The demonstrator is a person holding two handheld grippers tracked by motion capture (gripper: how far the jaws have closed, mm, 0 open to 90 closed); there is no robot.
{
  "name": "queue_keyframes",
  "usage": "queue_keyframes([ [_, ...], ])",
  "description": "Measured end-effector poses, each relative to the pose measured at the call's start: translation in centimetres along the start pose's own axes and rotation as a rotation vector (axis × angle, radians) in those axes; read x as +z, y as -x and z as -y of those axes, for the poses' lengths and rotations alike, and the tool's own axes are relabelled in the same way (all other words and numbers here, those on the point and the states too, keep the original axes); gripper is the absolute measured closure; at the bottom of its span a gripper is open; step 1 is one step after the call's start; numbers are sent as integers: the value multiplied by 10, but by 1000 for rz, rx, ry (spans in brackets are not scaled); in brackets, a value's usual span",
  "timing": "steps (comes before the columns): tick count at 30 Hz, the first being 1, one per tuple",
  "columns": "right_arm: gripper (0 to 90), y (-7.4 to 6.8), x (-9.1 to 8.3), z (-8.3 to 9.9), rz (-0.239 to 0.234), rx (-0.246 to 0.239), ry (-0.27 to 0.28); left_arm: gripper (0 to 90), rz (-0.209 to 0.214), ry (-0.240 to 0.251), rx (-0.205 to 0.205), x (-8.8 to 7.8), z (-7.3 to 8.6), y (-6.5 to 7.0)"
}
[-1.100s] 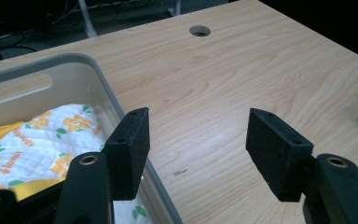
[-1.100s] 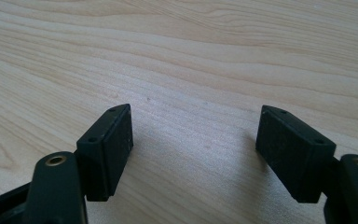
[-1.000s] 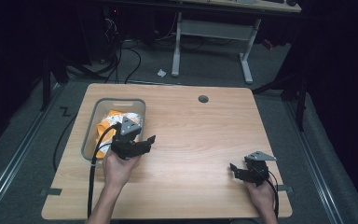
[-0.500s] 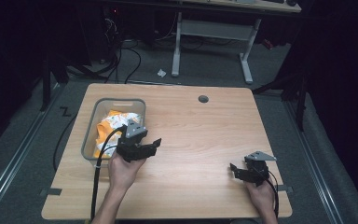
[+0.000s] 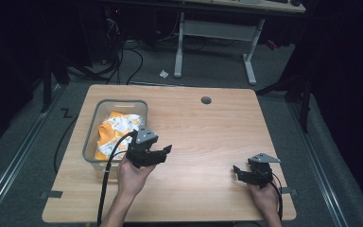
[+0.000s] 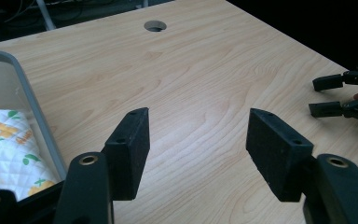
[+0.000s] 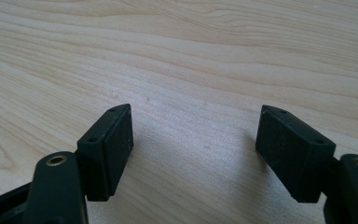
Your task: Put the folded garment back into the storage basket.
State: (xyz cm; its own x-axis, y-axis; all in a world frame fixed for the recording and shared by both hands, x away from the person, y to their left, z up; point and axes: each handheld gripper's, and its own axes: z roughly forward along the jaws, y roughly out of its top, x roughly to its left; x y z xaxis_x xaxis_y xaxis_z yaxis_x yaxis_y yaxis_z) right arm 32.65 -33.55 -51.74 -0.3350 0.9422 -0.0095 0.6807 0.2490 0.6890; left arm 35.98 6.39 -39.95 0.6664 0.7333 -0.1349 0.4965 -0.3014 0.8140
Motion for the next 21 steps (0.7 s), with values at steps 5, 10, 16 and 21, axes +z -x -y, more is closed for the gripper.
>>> queue_keyframes([
  [5, 276, 0, 0, 0, 0, 0, 0, 401, 15, -2, 1, 2, 3, 5],
  [10, 276, 0, 0, 0, 0, 0, 0, 400, 27, 0, -10, 5, 7, 8],
  [16, 276, 0, 0, 0, 0, 0, 0, 401, 45, -7, -13, 12, 13, 13],
  [21, 277, 0, 0, 0, 0, 0, 0, 401, 46, -27, -12, 18, 19, 17],
])
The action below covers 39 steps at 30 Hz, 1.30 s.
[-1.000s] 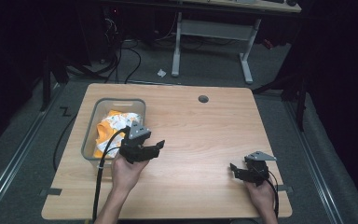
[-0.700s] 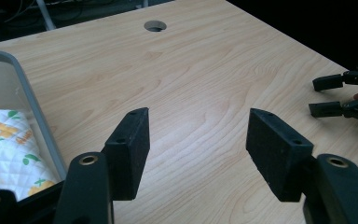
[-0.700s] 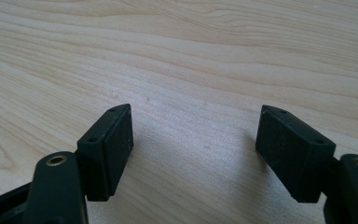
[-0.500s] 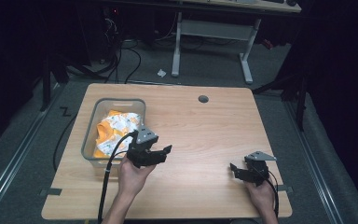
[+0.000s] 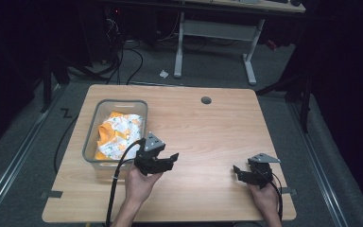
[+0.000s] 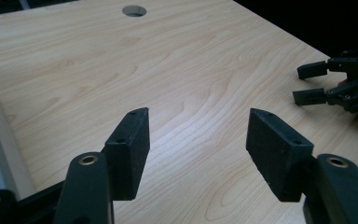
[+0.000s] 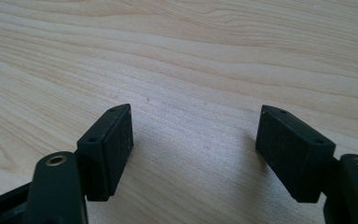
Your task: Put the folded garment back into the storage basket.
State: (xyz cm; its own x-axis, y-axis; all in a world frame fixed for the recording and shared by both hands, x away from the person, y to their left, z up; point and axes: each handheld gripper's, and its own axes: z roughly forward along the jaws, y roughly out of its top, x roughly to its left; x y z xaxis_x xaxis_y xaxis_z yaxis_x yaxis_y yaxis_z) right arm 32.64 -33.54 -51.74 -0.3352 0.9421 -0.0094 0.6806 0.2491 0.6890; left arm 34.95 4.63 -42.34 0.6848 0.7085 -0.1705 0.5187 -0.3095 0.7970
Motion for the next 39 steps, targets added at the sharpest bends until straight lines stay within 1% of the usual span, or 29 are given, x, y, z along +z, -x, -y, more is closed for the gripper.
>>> queue_keyframes([
  [4, 276, 0, 0, 0, 0, -2, 1, 401, 8, -6, -7, 4, 4, 2],
  [6, 276, 0, 0, 0, 0, 0, 0, 401, 2, -13, -9, 8, 8, 3],
  [11, 276, 0, 0, 0, 0, 0, 0, 401, 3, -20, -24, 13, 15, 3],
  [12, 277, 0, 0, 0, 0, 0, 0, 401, 10, -20, -29, 14, 16, 3],
  [16, 277, 0, 0, 0, 0, 0, 0, 400, 12, -29, -38, 18, 20, 2],
  [22, 276, 0, 0, 0, 0, 0, 0, 400, 9, -36, -51, 24, 26, 0],
  [24, 277, 0, 0, 0, 0, 1, 0, 401, 0, -40, -53, 26, 27, -1],
  [27, 277, 0, 0, 0, 0, 1, 0, 402, 4, -45, -56, 28, 29, -2],
  [28, 277, 0, 0, 0, 0, 1, 0, 402, -5, -48, -57, 30, 30, -2],
  [30, 277, 0, 0, 0, 0, 1, 0, 403, -8, -50, -55, 31, 31, -2],
  [31, 277, 0, 0, 0, 0, 0, 0, 403, -20, -55, -52, 33, 33, -3],
  [33, 277, 0, 0, 0, 0, 1, 0, 403, -22, -57, -54, 34, 34, -3],
  [34, 277, 0, 0, 0, 0, 1, 0, 403, -20, -66, -56, 37, 36, -4],
  [39, 277, 0, 0, 0, 0, 0, 0, 404, -36, -79, -47, 42, 39, -4],
])
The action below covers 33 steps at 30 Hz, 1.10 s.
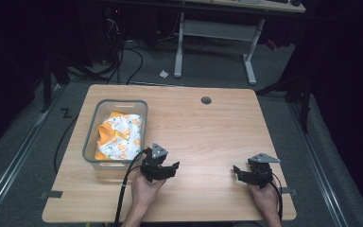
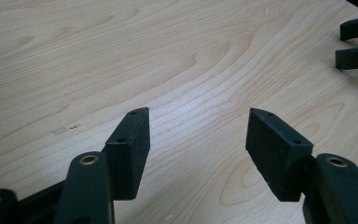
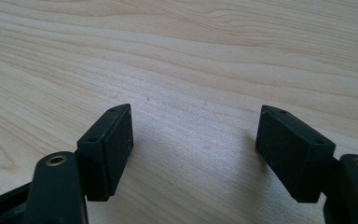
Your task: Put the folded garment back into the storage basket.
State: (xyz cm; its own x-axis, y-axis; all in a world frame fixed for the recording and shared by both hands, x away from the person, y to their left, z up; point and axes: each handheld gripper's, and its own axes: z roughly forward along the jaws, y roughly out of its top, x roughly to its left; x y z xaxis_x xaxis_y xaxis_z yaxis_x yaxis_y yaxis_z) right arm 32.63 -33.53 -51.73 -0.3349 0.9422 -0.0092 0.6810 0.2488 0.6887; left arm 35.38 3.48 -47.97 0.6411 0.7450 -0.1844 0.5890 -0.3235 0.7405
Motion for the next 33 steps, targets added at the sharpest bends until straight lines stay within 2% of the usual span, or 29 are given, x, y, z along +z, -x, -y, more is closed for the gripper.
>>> queue_keyframes([
  [4, 277, 0, 0, 0, 0, 0, 0, 404, -2, -6, -22, 6, 4, -4],
  [13, 277, 0, 0, 0, 0, 0, 0, 405, -25, -24, -24, 16, 11, -8],
  [17, 277, 0, 0, 0, 0, 0, 0, 406, -52, -29, -4, 20, 13, -8],
  [27, 277, 0, 0, 0, 0, 0, 0, 405, -79, -30, -1, 25, 16, -11],
  [30, 277, 0, 0, 0, 0, 0, 0, 403, -96, -51, 13, 28, 17, -12],
  [33, 277, 0, 0, 0, 0, 0, 0, 401, -104, -59, 11, 30, 19, -14],
])
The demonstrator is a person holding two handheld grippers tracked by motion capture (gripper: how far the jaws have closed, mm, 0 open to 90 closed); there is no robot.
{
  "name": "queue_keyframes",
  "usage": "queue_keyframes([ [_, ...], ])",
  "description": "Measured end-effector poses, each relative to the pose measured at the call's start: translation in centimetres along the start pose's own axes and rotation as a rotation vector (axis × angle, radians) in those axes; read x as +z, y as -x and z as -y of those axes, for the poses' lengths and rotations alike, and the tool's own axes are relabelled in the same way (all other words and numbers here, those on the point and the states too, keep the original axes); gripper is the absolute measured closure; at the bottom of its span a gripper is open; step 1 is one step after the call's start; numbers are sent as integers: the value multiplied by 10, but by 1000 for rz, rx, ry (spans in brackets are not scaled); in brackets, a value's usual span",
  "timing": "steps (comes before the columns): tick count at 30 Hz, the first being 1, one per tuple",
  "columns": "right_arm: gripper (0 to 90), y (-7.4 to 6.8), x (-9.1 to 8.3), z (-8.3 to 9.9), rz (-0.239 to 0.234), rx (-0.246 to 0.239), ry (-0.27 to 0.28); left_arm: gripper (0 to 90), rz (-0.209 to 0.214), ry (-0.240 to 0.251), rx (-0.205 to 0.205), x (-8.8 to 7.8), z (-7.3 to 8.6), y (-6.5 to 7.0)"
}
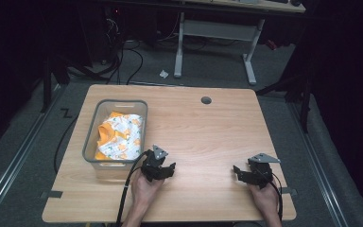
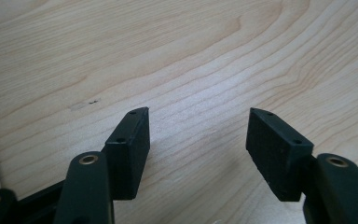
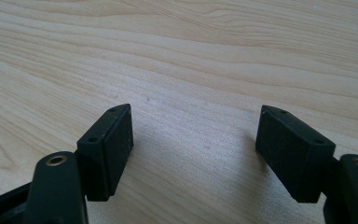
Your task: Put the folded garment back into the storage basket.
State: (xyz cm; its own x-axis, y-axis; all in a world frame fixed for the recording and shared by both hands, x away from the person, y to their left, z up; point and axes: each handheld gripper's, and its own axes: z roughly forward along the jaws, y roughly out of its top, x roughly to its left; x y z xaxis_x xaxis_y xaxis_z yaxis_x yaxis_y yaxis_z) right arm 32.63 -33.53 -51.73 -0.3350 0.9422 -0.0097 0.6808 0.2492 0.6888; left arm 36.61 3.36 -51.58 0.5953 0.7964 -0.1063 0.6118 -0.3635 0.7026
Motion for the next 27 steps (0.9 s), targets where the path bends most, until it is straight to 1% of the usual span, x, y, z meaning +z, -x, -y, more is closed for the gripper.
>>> queue_keyframes([
  [3, 277, 0, 0, 0, 0, 0, 0, 399, -3, -9, -4, 1, 1, -1],
  [4, 277, 0, 0, 0, 0, 0, 0, 393, -12, -6, 3, 2, 3, -1],
  [8, 277, 0, 0, 0, 0, 1, 0, 387, -20, 6, 6, 3, 4, -1],
  [9, 277, 0, 0, 0, 0, 2, 0, 376, -29, 20, 15, 4, 6, 0],
  [10, 277, 0, 0, 0, 0, 2, 0, 367, -29, 20, 15, 4, 6, 0],
  [11, 276, 0, 0, 0, 0, 3, 0, 362, -50, 32, 38, 5, 8, 2],
  [22, 277, 0, 0, 0, 0, 2, 0, 315, -47, 26, 37, 5, 8, 3],
  [27, 277, 0, 0, 0, 0, 2, 0, 309, -50, 28, 29, 5, 8, 3],
])
